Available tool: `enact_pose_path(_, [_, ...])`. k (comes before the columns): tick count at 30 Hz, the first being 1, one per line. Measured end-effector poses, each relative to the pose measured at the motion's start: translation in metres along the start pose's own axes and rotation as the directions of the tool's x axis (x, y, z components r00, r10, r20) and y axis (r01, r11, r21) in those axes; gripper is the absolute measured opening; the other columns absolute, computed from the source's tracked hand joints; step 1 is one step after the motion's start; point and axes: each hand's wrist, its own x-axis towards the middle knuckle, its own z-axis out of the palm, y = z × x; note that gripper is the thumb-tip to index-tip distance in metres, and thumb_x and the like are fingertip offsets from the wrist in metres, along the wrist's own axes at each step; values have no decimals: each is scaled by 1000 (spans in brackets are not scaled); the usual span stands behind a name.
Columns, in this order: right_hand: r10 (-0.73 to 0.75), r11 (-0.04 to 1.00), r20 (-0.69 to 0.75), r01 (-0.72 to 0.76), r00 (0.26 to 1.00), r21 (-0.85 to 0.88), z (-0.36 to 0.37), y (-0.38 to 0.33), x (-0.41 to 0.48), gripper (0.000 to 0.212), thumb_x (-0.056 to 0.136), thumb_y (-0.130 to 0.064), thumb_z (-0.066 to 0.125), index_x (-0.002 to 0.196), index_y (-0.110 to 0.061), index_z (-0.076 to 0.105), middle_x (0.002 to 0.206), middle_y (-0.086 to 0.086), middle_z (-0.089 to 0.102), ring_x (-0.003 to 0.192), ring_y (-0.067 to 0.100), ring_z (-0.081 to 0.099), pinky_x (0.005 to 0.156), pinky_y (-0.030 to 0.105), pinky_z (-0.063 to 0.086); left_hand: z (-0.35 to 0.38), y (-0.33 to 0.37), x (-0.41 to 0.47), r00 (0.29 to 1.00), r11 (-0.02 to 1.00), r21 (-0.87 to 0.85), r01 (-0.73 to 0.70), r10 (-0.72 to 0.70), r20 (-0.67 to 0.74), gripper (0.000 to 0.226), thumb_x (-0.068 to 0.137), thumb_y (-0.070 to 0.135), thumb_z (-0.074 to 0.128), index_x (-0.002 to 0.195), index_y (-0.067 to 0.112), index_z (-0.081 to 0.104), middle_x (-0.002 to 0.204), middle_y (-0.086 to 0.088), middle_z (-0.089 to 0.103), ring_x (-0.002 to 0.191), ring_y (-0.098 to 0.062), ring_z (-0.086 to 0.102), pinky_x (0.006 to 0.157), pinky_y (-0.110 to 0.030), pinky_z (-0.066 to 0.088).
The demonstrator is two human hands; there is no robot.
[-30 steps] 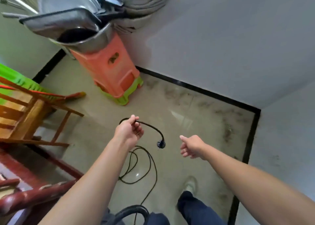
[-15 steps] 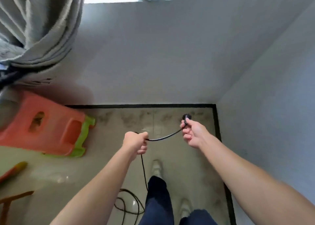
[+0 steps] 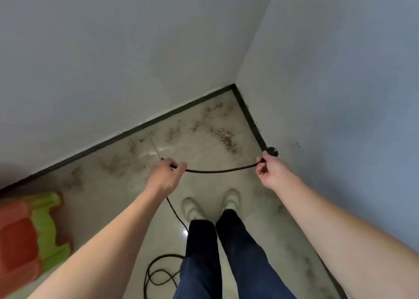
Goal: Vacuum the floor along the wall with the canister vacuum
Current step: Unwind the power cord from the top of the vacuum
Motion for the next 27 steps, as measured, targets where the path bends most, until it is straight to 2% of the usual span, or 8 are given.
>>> enact_pose_path(1, [6, 1000, -25, -6, 1000, 15, -7, -3, 19, 15, 100, -13, 55, 85, -10, 53, 72, 9, 53, 38, 6, 38, 30, 12, 33, 10, 0, 13, 995, 988, 146, -46, 32, 96, 39, 85, 63, 53, 94, 26, 58, 93, 0, 62, 94, -25, 58, 81, -36, 49])
enact_pose_path(3, [6, 999, -72, -3, 997, 44, -22, -12, 59, 12, 101, -15, 54, 90, -10, 54, 71, 10, 54, 30, 5, 39, 31, 13, 36, 38, 6, 43, 974, 874, 446, -192, 116, 194, 55, 80, 73, 50, 108, 26, 57, 107, -2, 59, 106, -26, 53, 90, -42, 46])
enact_pose_path(6, [-1, 995, -133, 14, 991, 97, -35, -23, 103, 12, 103, -22, 51, 99, -10, 53, 73, 12, 59, 29, 7, 44, 33, 16, 42, 72, 19, 71, 948, 716, 625, -312, 280, 152, 46, 88, 64, 46, 102, 23, 62, 112, -7, 53, 111, -29, 47, 92, -45, 44])
enact_pose_path(10, [-12, 987, -190, 42, 982, 153, -51, -41, 171, 12, 103, -18, 49, 111, -10, 52, 77, 16, 61, 35, 11, 49, 35, 20, 48, 129, 42, 115, 916, 687, 630, -362, 388, 102, 40, 93, 55, 46, 102, 21, 64, 113, -10, 45, 108, -32, 44, 91, -45, 40])
enact_pose_path(14, [-14, 983, -193, 49, 981, 178, -61, -51, 225, 16, 104, -18, 48, 116, -11, 54, 80, 17, 60, 51, 16, 52, 36, 22, 49, 175, 47, 145, 884, 663, 603, -444, 434, 174, 38, 95, 51, 46, 102, 20, 66, 128, -8, 47, 119, -30, 43, 96, -46, 35])
enact_pose_path(19, [-1, 975, -197, 44, 980, 217, -63, -62, 262, 15, 103, -20, 48, 111, -9, 55, 80, 14, 56, 58, 17, 54, 36, 24, 50, 199, 52, 152, 884, 715, 521, -467, 384, 266, 34, 98, 44, 42, 97, 16, 62, 91, -2, 61, 94, -25, 55, 83, -40, 38])
enact_pose_path(24, [4, 965, -202, 49, 979, 257, -65, -66, 269, 14, 104, -18, 48, 113, -12, 55, 90, 13, 54, 62, 16, 53, 39, 24, 51, 204, 61, 155, 886, 710, 530, -463, 379, 266, 32, 99, 41, 42, 98, 16, 62, 87, -1, 62, 89, -23, 55, 88, -43, 42])
enact_pose_path(27, [-16, 970, -241, 74, 970, 233, -66, -65, 265, 14, 103, -18, 50, 114, -11, 55, 89, 11, 57, 58, 13, 52, 41, 22, 52, 200, 61, 156, 892, 724, 521, -452, 382, 244, 31, 100, 39, 43, 97, 16, 62, 82, 3, 57, 82, -19, 51, 87, -38, 39])
